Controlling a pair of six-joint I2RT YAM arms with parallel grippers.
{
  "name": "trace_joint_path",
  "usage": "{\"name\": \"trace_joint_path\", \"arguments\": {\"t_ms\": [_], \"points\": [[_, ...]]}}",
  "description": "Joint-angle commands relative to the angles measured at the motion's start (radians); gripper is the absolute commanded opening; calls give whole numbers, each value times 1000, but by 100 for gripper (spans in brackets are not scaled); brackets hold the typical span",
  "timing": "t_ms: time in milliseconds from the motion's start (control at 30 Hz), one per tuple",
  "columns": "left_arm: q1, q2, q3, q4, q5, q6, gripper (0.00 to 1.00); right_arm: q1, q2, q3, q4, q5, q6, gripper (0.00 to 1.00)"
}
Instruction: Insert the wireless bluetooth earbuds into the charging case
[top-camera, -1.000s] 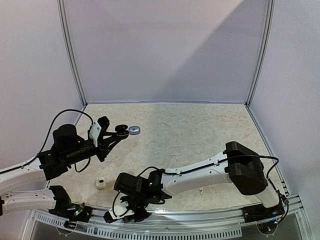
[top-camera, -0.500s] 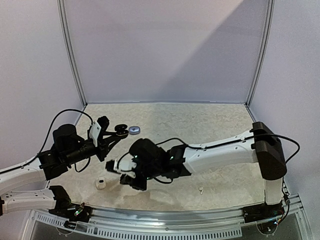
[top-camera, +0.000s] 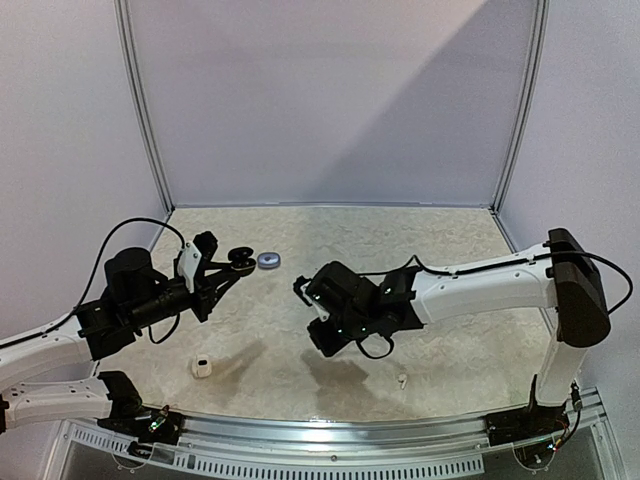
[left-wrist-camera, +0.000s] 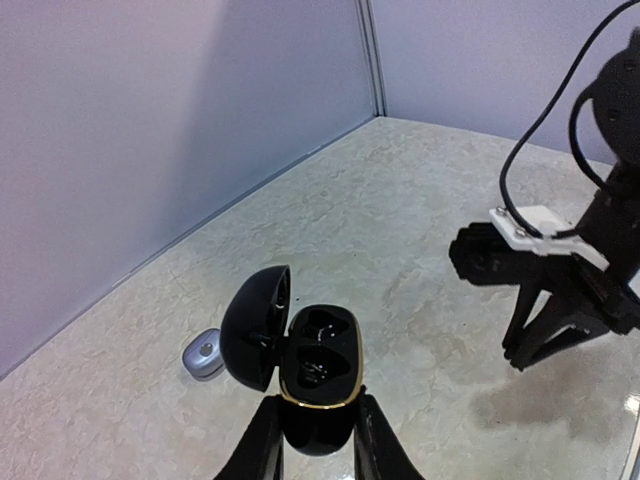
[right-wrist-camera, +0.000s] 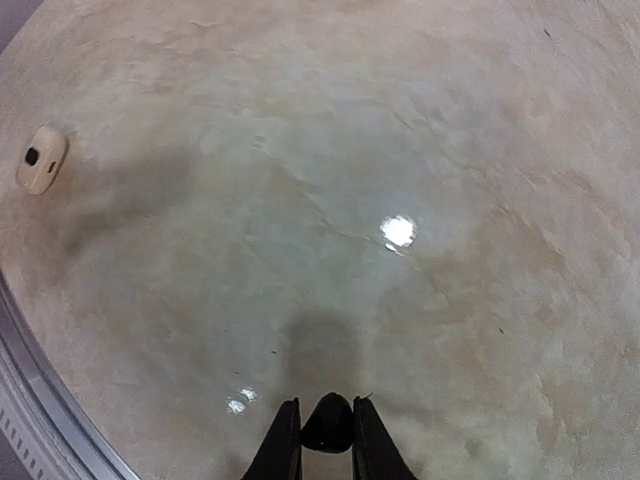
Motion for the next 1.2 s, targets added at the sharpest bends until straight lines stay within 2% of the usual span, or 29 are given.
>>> {"name": "trace_joint_path", "arguments": {"t_ms": [0,200,367,633,767,933,1100,1167], "points": [[20,-10,-10,12,2,13,0,-63,-40,26,-274,-52,187,12],[31,-8,-10,10,13,17,0,-130,67,128,-606,-230,180,12],[42,-5,-5,4,15,17,0,-195,145,161,-628,-323,221,12],[61,3,0,-1,16,12,0,-262,239,208,-639,-340,295,10],[72,11,-1,4,19,9,0,-267,242,230,-665,-303,313,24],[77,16,-4,10,27,11,0,-271,247,262,-694,-312,292,45],[77,16,-1,3,27,13,0,-290,197,305,-719,-272,198,51],[77,21,4,-4,29,9,0,-296,160,317,-707,-257,78,51]]}}
